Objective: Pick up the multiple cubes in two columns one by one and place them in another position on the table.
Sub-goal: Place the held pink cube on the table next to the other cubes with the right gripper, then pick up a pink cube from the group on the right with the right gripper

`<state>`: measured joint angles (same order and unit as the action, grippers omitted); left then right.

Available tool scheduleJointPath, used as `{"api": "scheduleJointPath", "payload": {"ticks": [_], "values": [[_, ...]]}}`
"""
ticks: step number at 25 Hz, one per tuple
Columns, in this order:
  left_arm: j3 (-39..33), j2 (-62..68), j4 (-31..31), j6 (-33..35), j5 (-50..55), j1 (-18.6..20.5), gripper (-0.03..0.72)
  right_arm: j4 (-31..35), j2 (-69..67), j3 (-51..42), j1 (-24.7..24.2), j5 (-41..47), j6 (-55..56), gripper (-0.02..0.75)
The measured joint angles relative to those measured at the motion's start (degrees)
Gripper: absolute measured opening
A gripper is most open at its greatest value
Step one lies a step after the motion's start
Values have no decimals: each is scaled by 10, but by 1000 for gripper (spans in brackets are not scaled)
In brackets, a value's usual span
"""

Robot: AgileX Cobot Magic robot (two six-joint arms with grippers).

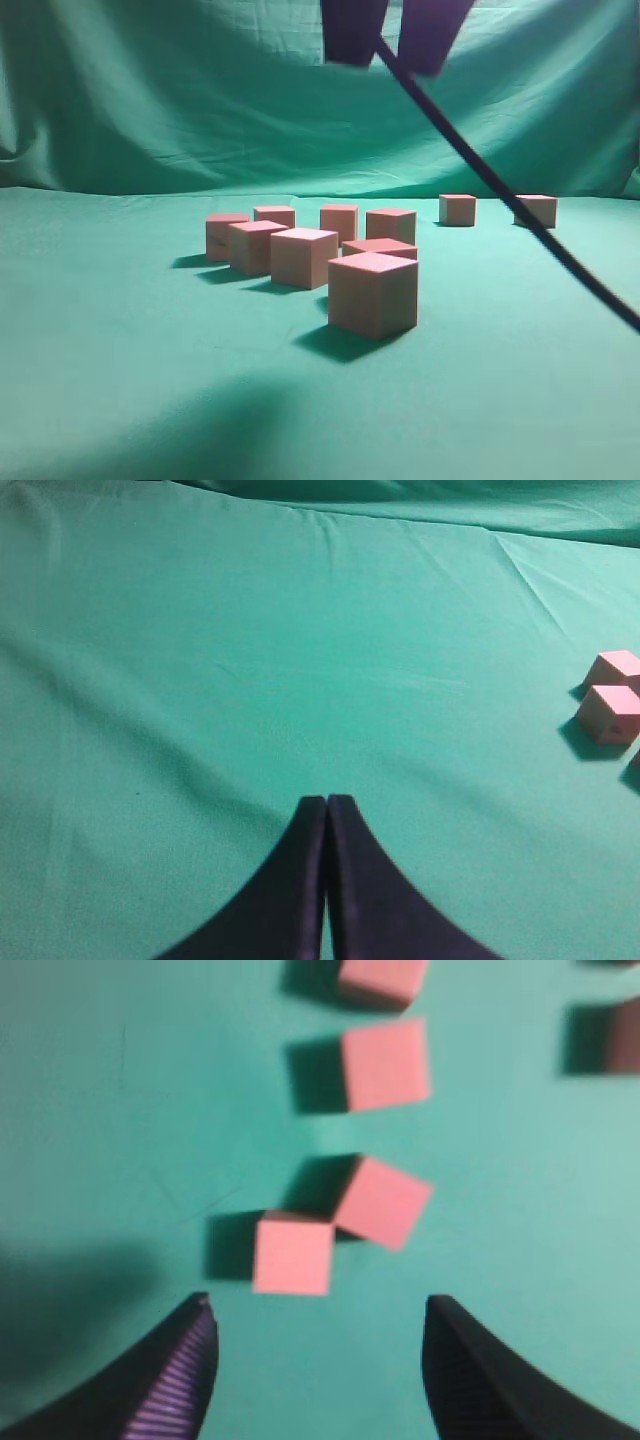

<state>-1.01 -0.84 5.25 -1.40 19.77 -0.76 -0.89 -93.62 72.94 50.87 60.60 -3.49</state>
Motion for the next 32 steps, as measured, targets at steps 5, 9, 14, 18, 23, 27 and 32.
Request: {"api": "scheduleJointPath", "payload": {"ticks": [5, 9, 14, 18, 23, 27, 32], "values": [[0, 0, 0, 0, 0, 0, 0, -95, 19, 44, -24, 11, 79, 391], [0, 0, 0, 0, 0, 0, 0, -114, 19, 70, -105, 13, 155, 391], [0, 0, 0, 0, 0, 0, 0, -100, 5, 109, -221, 15, 182, 391], [0, 0, 0, 0, 0, 0, 0, -35, -48, 151, -287, 22, 148, 391], [0, 0, 0, 0, 0, 0, 0, 7, -141, 235, -301, 23, 103, 391], [0, 0, 0, 0, 0, 0, 0, 10, -225, 319, -301, 19, 98, 391], [0, 0, 0, 0, 0, 0, 0, 1, -321, 411, -301, 19, 92, 391]]}}
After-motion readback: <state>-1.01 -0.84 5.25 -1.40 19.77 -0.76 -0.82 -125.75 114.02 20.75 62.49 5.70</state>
